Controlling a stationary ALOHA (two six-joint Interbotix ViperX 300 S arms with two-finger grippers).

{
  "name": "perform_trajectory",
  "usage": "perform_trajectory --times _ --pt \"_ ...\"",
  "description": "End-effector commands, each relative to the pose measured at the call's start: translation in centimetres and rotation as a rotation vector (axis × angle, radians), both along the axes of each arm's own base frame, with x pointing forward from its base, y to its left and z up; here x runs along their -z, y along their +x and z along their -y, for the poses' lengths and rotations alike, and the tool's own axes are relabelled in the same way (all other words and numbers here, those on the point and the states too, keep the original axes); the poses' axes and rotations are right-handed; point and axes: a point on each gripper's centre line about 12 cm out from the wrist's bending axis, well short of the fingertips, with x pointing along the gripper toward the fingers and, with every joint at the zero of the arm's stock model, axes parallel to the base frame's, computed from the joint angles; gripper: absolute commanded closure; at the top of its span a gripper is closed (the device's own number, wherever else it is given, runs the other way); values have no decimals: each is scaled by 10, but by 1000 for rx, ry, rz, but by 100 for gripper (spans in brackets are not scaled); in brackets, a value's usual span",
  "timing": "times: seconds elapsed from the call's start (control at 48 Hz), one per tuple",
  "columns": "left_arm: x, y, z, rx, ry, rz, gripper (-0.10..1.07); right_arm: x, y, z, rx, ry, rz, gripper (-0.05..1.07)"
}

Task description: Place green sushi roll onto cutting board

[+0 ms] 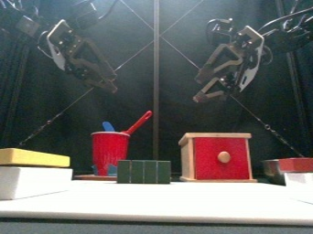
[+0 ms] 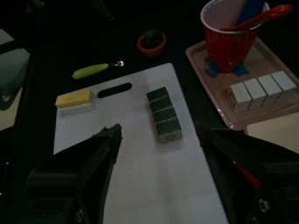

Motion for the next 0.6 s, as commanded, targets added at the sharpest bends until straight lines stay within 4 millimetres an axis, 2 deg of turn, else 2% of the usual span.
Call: perform_trajectory --times 0.0,0.396,0.583 --pt "-11 4 -1 -2 6 30 -5 -10 0 1 2 0 38 4" --pt "-13 4 -2 6 29 35 -5 -5 2 -2 -24 -30 16 4" --pt "-12 4 -5 -8 23 34 -5 -1 10 -1 -16 -16 -4 4"
